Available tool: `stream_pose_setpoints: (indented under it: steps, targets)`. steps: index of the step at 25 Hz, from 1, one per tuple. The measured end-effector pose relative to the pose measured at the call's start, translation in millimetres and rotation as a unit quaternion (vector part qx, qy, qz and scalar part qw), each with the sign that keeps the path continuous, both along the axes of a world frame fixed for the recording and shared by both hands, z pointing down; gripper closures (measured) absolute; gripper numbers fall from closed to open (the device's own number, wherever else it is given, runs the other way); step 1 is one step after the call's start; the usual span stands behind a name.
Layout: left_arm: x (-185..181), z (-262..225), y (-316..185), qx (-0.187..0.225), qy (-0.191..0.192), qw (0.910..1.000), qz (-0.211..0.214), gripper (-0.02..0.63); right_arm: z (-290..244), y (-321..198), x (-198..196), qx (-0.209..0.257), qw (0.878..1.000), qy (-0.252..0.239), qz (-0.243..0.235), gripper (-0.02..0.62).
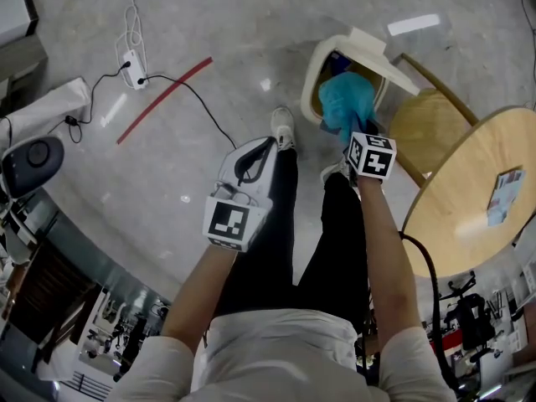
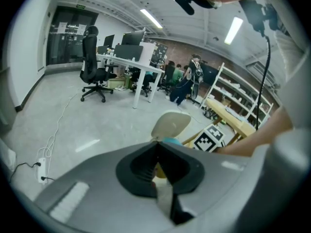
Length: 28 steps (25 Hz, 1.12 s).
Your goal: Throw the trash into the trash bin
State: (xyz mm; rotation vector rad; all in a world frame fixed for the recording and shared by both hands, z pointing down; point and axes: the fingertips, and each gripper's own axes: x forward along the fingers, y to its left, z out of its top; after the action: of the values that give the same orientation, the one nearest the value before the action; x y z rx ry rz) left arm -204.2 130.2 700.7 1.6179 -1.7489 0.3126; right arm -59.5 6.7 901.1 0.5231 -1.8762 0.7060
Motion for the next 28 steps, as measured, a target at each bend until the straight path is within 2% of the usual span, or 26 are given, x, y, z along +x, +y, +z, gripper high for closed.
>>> stream_pose_setpoints:
  steps: [5, 9, 15, 18, 20, 22, 26, 28]
  targets:
    - [-6.3, 14.1, 1.8, -0.023, 0.030, 0.9986, -0.037, 0.601, 27.4, -4.3, -3.0, -0.005, 1.000, 0.017, 0.004, 0.584]
    - [-7.3, 28.4, 0.1, -0.021, 0.025, 0.9992, -0.025, 0.601, 40.7, -3.0, -2.7, -0.011, 1.000, 0.024, 0.002, 0.573]
    - [-5.2, 37.6, -1.5, -0.003, 0.006, 0.9999, 0.008, 0.600, 44.5, -1.8, -3.5, -0.008, 1.000, 0.014, 0.001, 0.476]
    - [-5.7, 36.5, -0.2, -0.019, 0.021, 0.9996, -0.010, 0.600, 42.8, -0.1, -4.7, -0.007, 1.000, 0.011, 0.001, 0.438]
    - [-4.7, 38.0, 0.7, -0.015, 0.016, 0.9998, -0.001, 0.600, 40.4, 0.3, -7.1, -0.008, 1.000, 0.004, -0.001, 0.385]
    - [-4.0, 38.9, 2.0, -0.006, 0.007, 0.9999, 0.012, 0.600, 36.1, 0.5, -11.2, -0.005, 1.000, -0.007, -0.003, 0.374]
    - [-1.1, 35.4, 2.4, -0.017, 0.024, 0.9995, -0.008, 0.600, 26.7, -1.6, -14.7, 0.006, 1.000, -0.020, 0.001, 0.348]
    - [1.4, 35.1, 2.0, -0.011, 0.019, 0.9998, 0.000, 0.600, 24.0, -1.8, -13.8, 0.007, 1.000, -0.021, 0.002, 0.348]
